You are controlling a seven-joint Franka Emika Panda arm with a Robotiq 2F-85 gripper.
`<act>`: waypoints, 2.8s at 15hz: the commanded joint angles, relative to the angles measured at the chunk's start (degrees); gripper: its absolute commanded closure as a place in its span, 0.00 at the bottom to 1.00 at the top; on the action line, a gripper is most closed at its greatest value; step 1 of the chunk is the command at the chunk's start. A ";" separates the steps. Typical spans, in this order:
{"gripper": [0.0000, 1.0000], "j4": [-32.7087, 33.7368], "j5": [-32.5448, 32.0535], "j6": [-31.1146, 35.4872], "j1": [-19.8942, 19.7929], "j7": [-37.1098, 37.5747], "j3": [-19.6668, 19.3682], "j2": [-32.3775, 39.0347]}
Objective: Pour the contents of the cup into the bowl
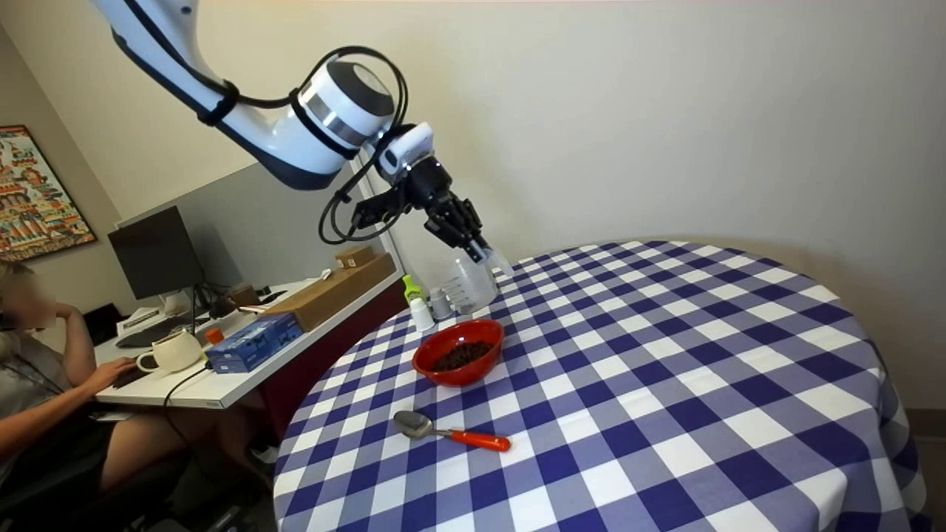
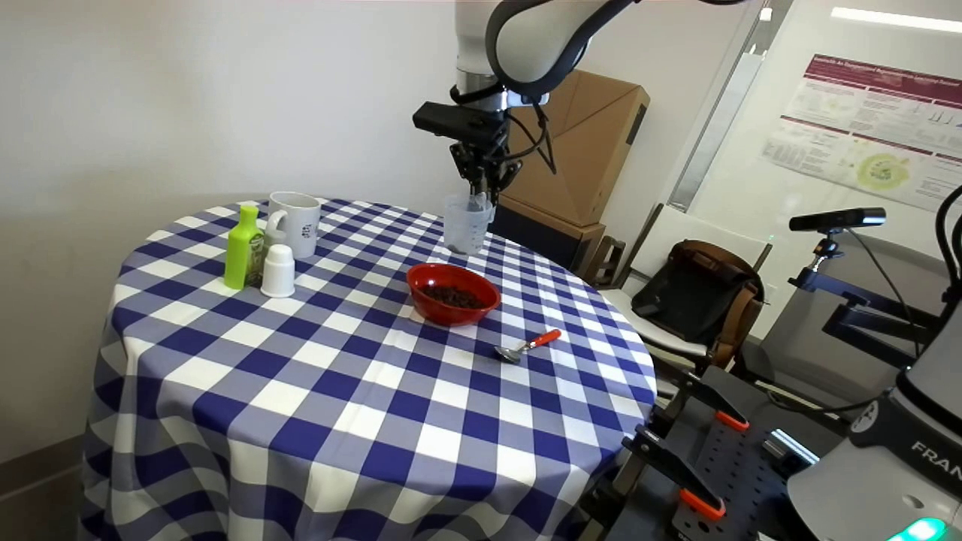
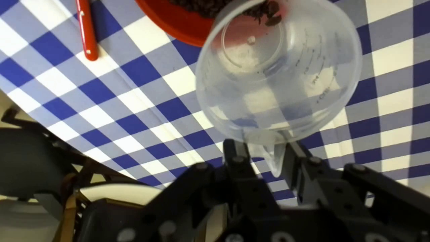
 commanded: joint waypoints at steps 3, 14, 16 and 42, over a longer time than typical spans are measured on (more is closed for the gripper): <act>0.90 0.51 -17.15 -9.46 3.52 2.35 5.07 -3.44; 0.90 -4.20 -62.93 -14.27 1.65 18.45 13.80 -1.64; 0.90 -6.59 -70.59 -18.05 1.28 21.33 15.19 -0.91; 0.90 -22.89 -101.03 -61.22 -0.37 27.82 23.67 5.99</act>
